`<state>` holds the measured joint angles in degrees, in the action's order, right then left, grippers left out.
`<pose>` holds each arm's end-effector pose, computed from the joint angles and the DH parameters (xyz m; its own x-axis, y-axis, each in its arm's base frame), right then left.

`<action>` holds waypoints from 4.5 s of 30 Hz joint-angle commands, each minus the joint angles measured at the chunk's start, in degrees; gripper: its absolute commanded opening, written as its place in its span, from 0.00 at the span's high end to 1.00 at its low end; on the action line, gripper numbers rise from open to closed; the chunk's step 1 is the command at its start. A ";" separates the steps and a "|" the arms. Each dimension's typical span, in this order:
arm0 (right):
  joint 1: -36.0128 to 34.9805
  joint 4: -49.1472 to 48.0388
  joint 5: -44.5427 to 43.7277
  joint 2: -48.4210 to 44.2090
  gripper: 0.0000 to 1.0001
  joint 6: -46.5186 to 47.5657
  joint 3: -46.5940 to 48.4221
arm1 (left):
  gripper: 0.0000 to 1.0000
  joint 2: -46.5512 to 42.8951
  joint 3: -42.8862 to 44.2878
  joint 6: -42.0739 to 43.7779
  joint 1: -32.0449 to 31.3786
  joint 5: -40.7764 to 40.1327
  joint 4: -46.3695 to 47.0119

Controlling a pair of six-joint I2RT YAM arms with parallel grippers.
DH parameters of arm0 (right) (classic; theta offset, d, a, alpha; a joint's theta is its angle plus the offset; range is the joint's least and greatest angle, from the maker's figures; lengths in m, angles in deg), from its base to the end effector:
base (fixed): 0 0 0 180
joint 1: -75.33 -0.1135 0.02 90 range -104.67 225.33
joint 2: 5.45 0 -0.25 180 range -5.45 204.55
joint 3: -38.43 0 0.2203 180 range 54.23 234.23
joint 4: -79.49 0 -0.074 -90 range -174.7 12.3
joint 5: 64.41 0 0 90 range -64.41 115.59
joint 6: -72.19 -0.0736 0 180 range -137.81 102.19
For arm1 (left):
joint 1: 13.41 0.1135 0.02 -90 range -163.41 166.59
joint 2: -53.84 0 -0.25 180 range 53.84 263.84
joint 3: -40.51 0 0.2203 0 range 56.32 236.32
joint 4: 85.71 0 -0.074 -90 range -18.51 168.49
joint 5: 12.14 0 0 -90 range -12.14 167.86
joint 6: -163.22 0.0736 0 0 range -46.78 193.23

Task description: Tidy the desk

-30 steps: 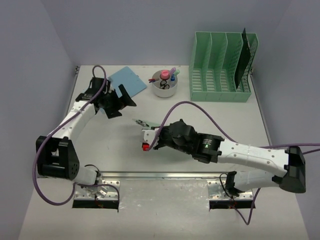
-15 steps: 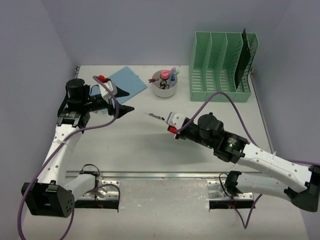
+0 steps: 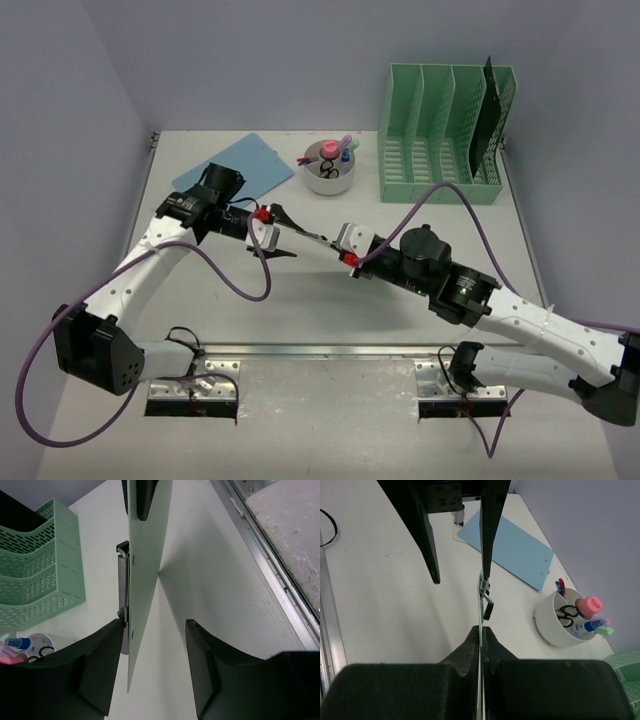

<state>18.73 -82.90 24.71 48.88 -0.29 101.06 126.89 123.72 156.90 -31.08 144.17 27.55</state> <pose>0.1319 0.1980 0.3245 0.1639 -0.2983 -0.9403 -0.8149 0.4963 -0.2994 0.1901 -0.1313 0.3051 0.5113 0.2562 -0.8203 0.8568 -0.2265 0.4633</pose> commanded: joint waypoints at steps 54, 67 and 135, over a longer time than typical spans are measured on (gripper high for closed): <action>1.49 17.36 3.96 7.63 0.61 0.32 14.70 | 1.00 6.66 13.90 9.13 -9.31 -20.87 -7.51; 1.40 14.63 3.96 9.84 0.62 0.41 15.84 | 1.00 7.63 14.52 9.05 -10.19 -20.42 -8.65; 20.91 -9.27 -24.07 7.54 0.99 8.22 32.70 | 0.00 -3.45 5.29 -88.77 8.44 -36.42 53.75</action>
<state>39.02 -80.88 5.06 54.93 3.82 128.51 122.87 129.27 71.73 -22.60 107.12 78.71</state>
